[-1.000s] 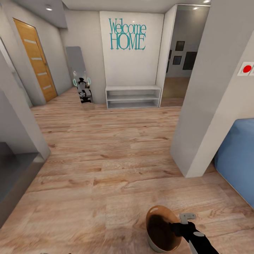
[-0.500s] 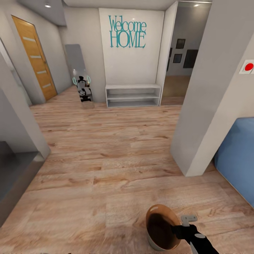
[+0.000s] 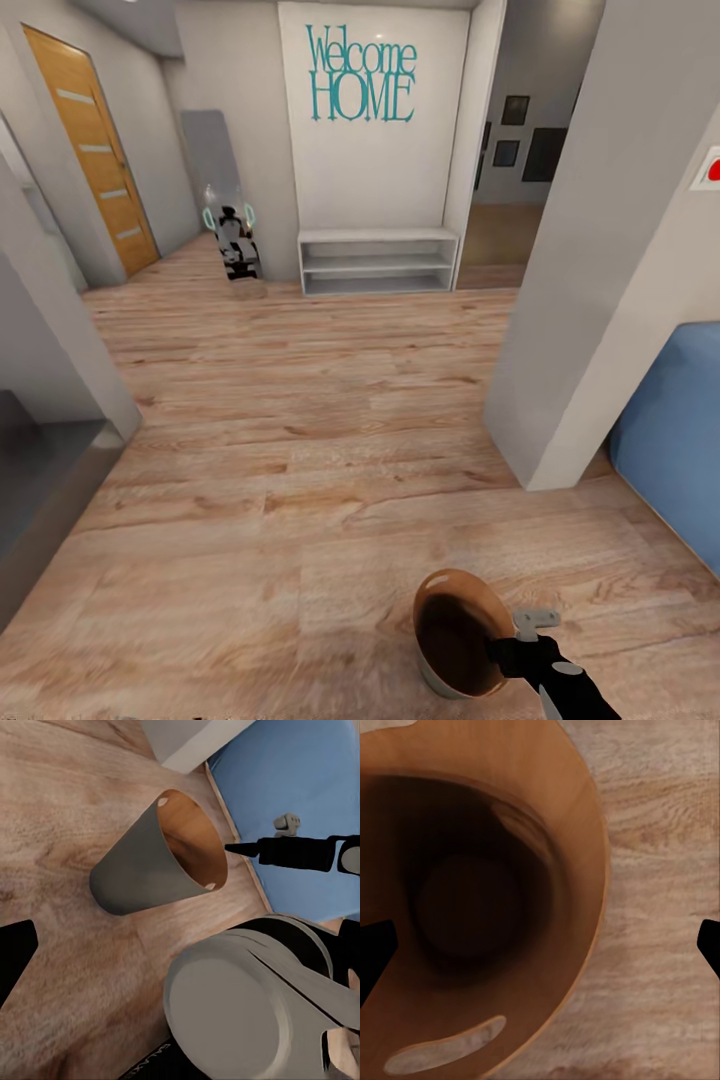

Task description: Put the three can of soda from the living room inside the tash can in the kitchen.

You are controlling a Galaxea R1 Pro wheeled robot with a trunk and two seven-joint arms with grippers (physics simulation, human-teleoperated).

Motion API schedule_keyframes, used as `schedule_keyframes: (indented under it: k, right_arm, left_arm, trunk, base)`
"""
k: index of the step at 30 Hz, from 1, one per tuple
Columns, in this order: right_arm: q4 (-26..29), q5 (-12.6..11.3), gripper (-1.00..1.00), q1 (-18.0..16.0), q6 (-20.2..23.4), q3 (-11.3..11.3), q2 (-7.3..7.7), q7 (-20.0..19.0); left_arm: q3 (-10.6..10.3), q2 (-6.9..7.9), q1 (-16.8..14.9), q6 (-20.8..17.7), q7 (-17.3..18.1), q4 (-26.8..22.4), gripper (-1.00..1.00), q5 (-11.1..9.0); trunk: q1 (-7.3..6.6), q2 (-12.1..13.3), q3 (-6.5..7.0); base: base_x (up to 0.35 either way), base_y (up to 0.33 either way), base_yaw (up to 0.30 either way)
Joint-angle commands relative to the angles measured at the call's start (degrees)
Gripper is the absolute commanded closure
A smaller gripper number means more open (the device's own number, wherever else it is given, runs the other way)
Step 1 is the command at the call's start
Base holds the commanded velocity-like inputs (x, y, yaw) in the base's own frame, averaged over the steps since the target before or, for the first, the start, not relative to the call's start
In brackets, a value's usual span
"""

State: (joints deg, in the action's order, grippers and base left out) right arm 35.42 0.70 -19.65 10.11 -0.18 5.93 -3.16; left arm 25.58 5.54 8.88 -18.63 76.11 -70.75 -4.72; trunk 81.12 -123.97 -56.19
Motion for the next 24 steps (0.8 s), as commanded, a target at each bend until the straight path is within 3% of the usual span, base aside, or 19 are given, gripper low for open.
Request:
schedule_keyframes:
  k: [1,15,24]
  right_arm:
    - [0.0,0.0,-1.00,0.0,0.0,0.0,0.00,0.0]
    - [0.0,0.0,-1.00,0.0,0.0,0.0,0.03,0.0]
    - [0.0,0.0,-1.00,0.0,-0.1,0.0,-0.01,0.0]
  left_arm:
    - [0.0,0.00,0.0,0.0,0.0,0.0,-1.00,0.0]
    - [0.0,0.00,0.0,0.0,0.0,0.0,-1.00,0.0]
    - [0.0,0.00,0.0,0.0,0.0,0.0,-1.00,0.0]
  trunk:
    - [0.23,-0.4,-0.28]
    - [3.30,-6.0,-4.07]
    - [3.30,-6.0,-4.60]
  base:
    - [0.000,0.000,0.000]
    - [0.000,0.000,0.000]
    - [0.000,0.000,0.000]
